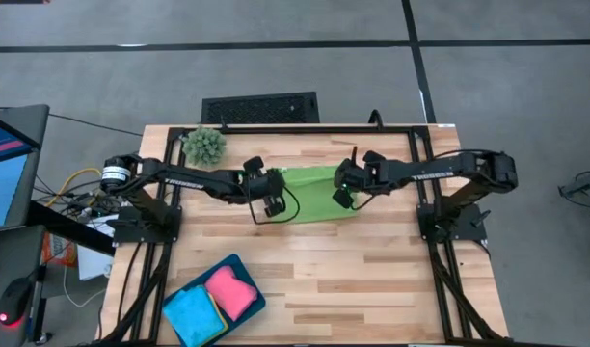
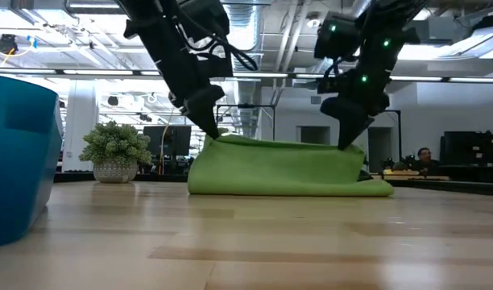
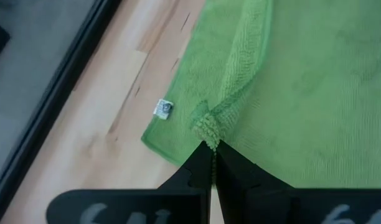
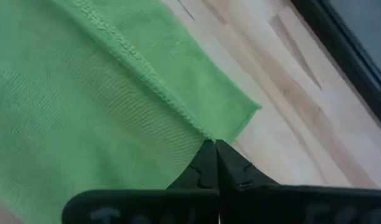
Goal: Fold microfiber towels
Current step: Fold the green microfiber towel
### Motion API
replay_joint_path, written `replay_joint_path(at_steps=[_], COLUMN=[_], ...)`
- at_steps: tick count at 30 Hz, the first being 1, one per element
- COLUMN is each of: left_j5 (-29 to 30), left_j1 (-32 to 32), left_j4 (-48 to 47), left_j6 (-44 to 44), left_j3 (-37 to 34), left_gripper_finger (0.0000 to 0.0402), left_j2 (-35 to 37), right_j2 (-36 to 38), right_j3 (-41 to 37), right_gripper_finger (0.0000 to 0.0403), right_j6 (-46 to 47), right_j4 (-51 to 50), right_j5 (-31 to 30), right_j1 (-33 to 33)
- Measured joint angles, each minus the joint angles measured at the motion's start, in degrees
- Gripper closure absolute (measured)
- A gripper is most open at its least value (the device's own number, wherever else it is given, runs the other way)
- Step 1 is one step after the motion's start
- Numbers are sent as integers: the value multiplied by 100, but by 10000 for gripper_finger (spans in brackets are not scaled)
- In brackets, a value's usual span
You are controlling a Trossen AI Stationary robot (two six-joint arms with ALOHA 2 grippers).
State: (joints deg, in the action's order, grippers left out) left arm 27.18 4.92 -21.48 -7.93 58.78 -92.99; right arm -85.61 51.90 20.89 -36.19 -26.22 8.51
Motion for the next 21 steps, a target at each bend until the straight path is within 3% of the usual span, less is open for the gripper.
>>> replay_joint_path(at_steps=[5,14,21], left_j5=[-381,-433,-446], left_j1=[259,414,420], left_j4=[269,338,608], left_j6=[208,199,231], left_j3=[-2,-4,-99], left_gripper_finger=[399,399,399], left_j2=[0,0,-89], right_j2=[-107,345,234], right_j3=[-9,90,40], right_gripper_finger=[399,401,399], right_j6=[-197,-175,10], right_j4=[41,-226,-225], right_j5=[183,404,548], right_j1=[228,85,247])
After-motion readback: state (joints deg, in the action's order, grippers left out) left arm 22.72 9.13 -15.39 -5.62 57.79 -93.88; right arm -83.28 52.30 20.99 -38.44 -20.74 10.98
